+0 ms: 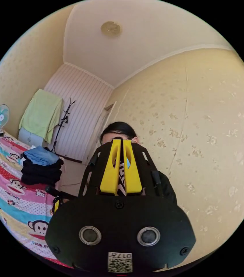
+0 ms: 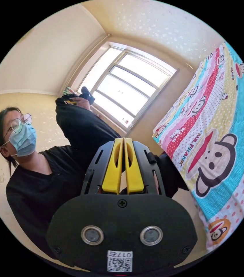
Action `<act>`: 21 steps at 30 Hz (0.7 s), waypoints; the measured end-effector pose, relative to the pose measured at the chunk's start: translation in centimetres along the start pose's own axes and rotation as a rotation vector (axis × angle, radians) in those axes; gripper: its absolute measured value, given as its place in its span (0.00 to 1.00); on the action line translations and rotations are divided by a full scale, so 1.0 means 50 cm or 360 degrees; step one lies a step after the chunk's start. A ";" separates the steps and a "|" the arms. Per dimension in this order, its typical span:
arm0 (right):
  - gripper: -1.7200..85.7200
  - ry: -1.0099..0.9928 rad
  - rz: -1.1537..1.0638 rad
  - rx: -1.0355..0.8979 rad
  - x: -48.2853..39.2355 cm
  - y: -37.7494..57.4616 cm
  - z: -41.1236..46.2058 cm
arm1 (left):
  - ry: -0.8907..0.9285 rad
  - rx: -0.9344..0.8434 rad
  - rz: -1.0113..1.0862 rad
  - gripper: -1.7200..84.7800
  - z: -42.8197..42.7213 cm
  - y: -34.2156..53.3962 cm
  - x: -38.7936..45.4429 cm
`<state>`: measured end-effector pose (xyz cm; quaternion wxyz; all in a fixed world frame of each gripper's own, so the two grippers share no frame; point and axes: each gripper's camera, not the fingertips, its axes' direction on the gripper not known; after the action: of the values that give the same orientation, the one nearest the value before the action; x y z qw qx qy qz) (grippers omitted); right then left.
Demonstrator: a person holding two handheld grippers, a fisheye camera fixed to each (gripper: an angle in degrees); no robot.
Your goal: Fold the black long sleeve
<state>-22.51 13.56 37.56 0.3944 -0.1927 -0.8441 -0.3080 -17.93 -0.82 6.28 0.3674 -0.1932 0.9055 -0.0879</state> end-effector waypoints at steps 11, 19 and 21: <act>0.19 -0.0346 -0.0165 -0.0041 -0.062 0.044 -0.058 | 0.0129 -0.0191 -0.0116 0.01 0.134 -0.026 -0.109; 0.08 -0.0921 -0.0014 -0.0628 -0.025 0.114 0.053 | 0.0223 -0.0132 -0.0335 0.01 0.147 -0.045 -0.196; 0.07 -0.0796 0.0037 -0.0509 -0.030 0.121 0.026 | 0.0178 -0.0101 -0.0347 0.01 0.126 -0.050 -0.201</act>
<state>-18.86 18.78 37.97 0.1424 -0.3321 -0.8534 -0.3756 -6.22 0.94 8.87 0.2983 -0.2970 0.9005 -0.1092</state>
